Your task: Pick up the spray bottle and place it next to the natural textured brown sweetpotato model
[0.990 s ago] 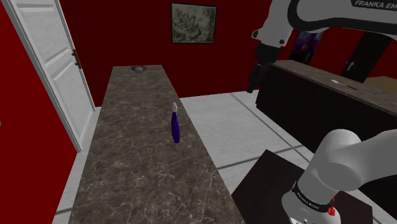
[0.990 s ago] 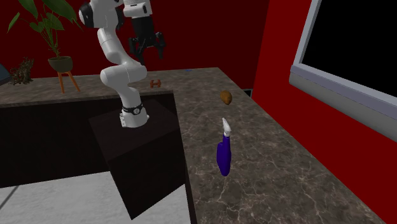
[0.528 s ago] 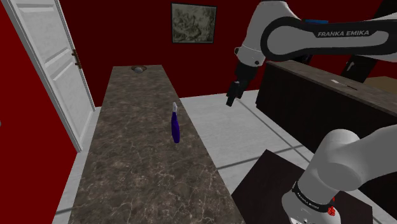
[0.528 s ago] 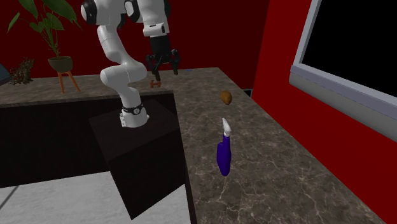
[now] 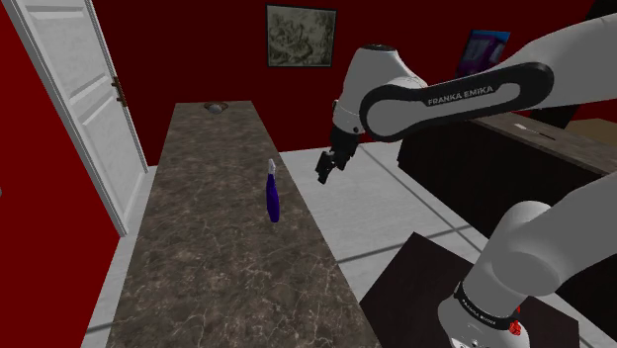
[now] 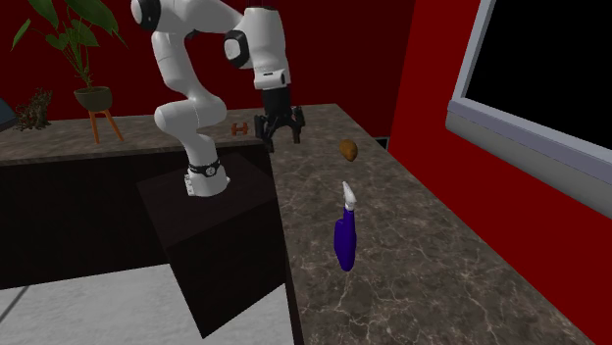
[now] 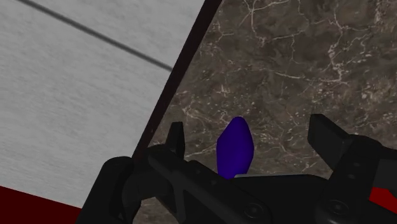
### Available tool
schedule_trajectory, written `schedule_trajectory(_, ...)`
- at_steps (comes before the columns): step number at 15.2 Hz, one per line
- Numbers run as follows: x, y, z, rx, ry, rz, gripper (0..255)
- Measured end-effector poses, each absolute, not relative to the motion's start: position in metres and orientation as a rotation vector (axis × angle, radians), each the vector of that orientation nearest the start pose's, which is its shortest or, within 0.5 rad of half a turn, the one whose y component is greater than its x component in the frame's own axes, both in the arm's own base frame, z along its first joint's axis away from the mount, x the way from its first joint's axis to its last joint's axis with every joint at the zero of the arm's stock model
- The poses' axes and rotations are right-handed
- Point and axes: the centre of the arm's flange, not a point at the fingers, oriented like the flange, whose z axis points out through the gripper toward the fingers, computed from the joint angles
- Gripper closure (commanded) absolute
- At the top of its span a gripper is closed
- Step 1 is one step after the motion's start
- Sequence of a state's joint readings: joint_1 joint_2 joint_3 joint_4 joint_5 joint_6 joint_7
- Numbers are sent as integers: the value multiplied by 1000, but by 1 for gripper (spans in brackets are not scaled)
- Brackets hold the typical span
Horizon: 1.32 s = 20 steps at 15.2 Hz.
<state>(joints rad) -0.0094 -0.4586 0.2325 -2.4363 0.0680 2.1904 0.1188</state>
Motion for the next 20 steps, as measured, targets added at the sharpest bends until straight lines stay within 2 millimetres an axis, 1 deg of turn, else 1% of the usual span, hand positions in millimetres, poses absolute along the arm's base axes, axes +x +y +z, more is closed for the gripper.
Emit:
schedule_trajectory(1,425,109,474,-3139,-80,-338,0)
schedule_trajectory(4,447,123,451,-3155,-46,-378,0)
schedule_trajectory(5,457,128,440,-3159,-35,-390,0)
schedule_trajectory(7,476,141,425,-3168,-12,-416,0)
schedule_trajectory(11,505,155,390,-3186,35,-467,0)
schedule_trajectory(12,512,158,378,-3190,45,-478,0)
schedule_trajectory(16,550,174,343,-3204,92,-531,0)
schedule_trajectory(17,556,175,337,-3207,99,-539,0)
schedule_trajectory(20,566,176,324,-3209,106,-548,0)
